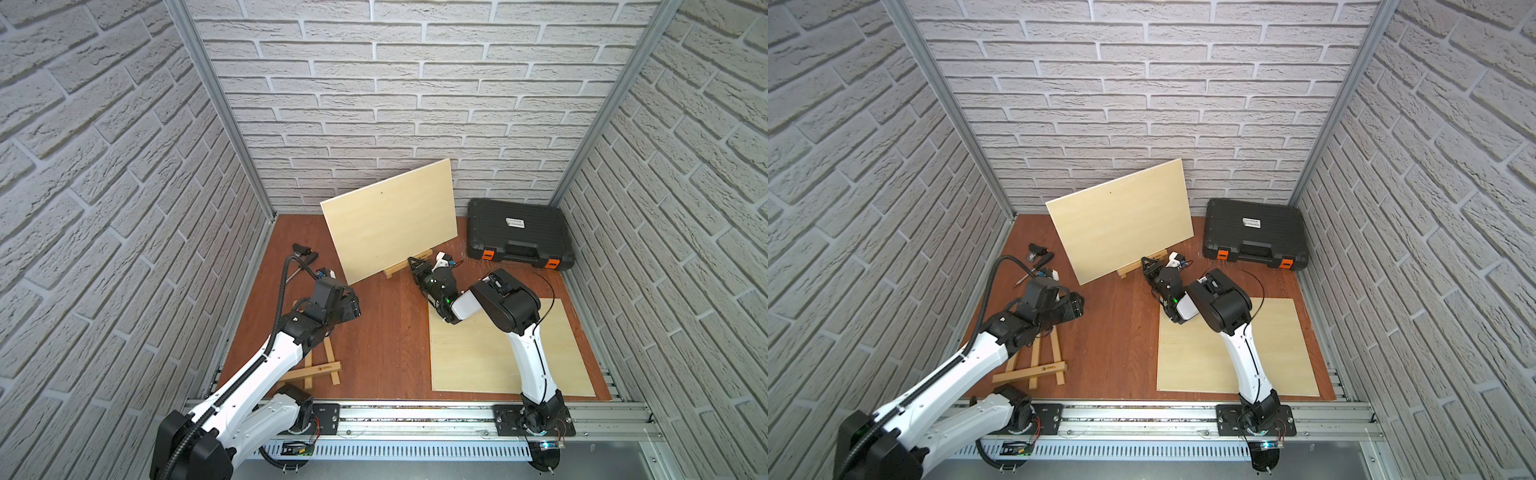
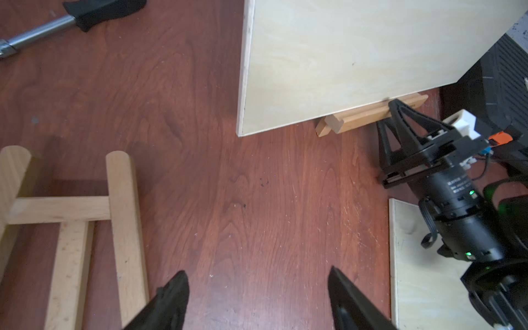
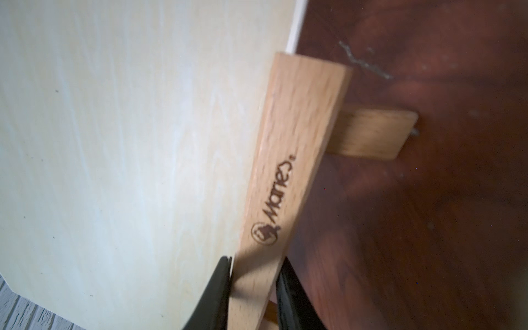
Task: Disassemble the easel
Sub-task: Move the easel to the center of the board.
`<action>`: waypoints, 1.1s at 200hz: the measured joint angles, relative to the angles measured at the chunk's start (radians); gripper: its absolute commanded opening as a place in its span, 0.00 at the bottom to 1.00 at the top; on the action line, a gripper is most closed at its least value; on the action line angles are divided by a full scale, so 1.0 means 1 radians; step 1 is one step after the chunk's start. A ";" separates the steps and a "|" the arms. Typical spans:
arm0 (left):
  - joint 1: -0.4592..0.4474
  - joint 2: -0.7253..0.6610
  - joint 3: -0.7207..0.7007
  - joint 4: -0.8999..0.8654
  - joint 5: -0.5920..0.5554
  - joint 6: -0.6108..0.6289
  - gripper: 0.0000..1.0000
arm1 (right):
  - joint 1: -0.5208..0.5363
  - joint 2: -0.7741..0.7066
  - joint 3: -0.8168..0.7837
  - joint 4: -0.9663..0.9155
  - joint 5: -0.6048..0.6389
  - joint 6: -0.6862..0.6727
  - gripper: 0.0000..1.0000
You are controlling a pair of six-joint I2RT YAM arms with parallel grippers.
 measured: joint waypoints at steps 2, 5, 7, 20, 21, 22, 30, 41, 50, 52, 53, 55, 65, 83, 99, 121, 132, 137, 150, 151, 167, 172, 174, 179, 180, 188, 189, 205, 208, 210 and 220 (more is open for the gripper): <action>0.000 -0.008 -0.001 -0.006 -0.002 0.000 0.77 | 0.004 -0.003 -0.005 0.002 0.003 0.001 0.12; 0.001 -0.018 -0.002 -0.011 -0.004 -0.001 0.77 | 0.008 -0.006 -0.011 0.005 0.008 0.004 0.11; 0.002 -0.024 -0.003 -0.015 -0.006 -0.001 0.78 | 0.012 -0.008 -0.016 0.007 0.011 0.005 0.12; 0.006 -0.072 -0.011 -0.049 -0.015 -0.002 0.78 | 0.037 -0.024 -0.048 0.019 0.034 0.013 0.11; 0.007 -0.075 -0.011 -0.051 -0.016 -0.002 0.78 | 0.039 -0.025 -0.050 0.020 0.035 0.013 0.11; 0.008 -0.077 -0.011 -0.054 -0.016 -0.002 0.78 | 0.041 -0.026 -0.051 0.020 0.036 0.013 0.11; 0.013 -0.103 -0.016 -0.073 -0.021 -0.003 0.78 | 0.059 -0.038 -0.070 0.022 0.050 0.016 0.12; 0.019 -0.125 -0.019 -0.095 -0.027 -0.003 0.78 | 0.079 -0.049 -0.087 0.023 0.058 0.019 0.12; 0.026 -0.136 -0.021 -0.108 -0.030 -0.003 0.78 | 0.095 -0.056 -0.097 0.023 0.064 0.021 0.12; 0.031 -0.138 -0.023 -0.108 -0.030 -0.003 0.78 | 0.099 -0.057 -0.099 0.024 0.071 0.022 0.12; 0.033 -0.141 -0.025 -0.110 -0.029 -0.004 0.78 | 0.100 -0.058 -0.101 0.024 0.072 0.022 0.11; 0.035 -0.146 -0.027 -0.113 -0.028 -0.003 0.78 | 0.106 -0.061 -0.105 0.023 0.078 0.023 0.12; 0.047 -0.178 -0.038 -0.138 -0.029 -0.003 0.78 | 0.132 -0.081 -0.134 0.021 0.104 0.029 0.11; 0.066 -0.232 -0.045 -0.183 -0.033 -0.003 0.79 | 0.187 -0.115 -0.182 0.021 0.144 0.042 0.11; 0.076 -0.254 -0.045 -0.198 -0.035 -0.003 0.79 | 0.231 -0.134 -0.208 0.018 0.172 0.049 0.12; 0.085 -0.266 -0.045 -0.217 -0.037 0.000 0.79 | 0.270 -0.142 -0.217 0.013 0.187 0.058 0.15; 0.090 -0.270 -0.045 -0.224 -0.038 0.002 0.80 | 0.278 -0.142 -0.217 0.013 0.190 0.061 0.19; 0.093 -0.271 -0.045 -0.227 -0.039 0.005 0.81 | 0.280 -0.142 -0.217 0.012 0.189 0.061 0.22; 0.106 -0.279 -0.045 -0.232 -0.039 0.011 0.82 | 0.282 -0.148 -0.219 0.005 0.188 0.061 0.31; 0.108 -0.280 -0.045 -0.232 -0.038 0.011 0.82 | 0.282 -0.150 -0.220 0.003 0.188 0.060 0.31; 0.132 -0.298 -0.045 -0.232 -0.037 0.030 0.83 | 0.282 -0.181 -0.237 -0.033 0.186 0.037 0.41; 0.140 -0.302 -0.045 -0.232 -0.035 0.035 0.84 | 0.282 -0.196 -0.245 -0.046 0.183 0.030 0.43; 0.144 -0.304 -0.044 -0.232 -0.035 0.039 0.84 | 0.282 -0.201 -0.248 -0.050 0.182 0.027 0.44; 0.154 -0.306 -0.044 -0.232 -0.033 0.047 0.84 | 0.282 -0.219 -0.254 -0.065 0.176 0.018 0.45; 0.157 -0.307 -0.043 -0.232 -0.032 0.050 0.84 | 0.282 -0.225 -0.256 -0.072 0.176 0.013 0.46; 0.173 -0.311 -0.043 -0.230 -0.027 0.060 0.84 | 0.279 -0.257 -0.263 -0.103 0.165 -0.003 0.48; 0.176 -0.312 -0.043 -0.230 -0.027 0.062 0.84 | 0.278 -0.263 -0.264 -0.108 0.162 -0.006 0.48; 0.215 -0.315 -0.043 -0.228 -0.013 0.087 0.84 | 0.272 -0.336 -0.270 -0.171 0.134 -0.034 0.51; 0.223 -0.314 -0.043 -0.227 -0.009 0.092 0.84 | 0.270 -0.348 -0.271 -0.182 0.130 -0.040 0.52; 0.227 -0.314 -0.043 -0.226 -0.006 0.095 0.84 | 0.269 -0.357 -0.271 -0.189 0.127 -0.043 0.52; 0.248 -0.315 -0.043 -0.219 0.006 0.113 0.84 | 0.263 -0.402 -0.275 -0.228 0.106 -0.061 0.54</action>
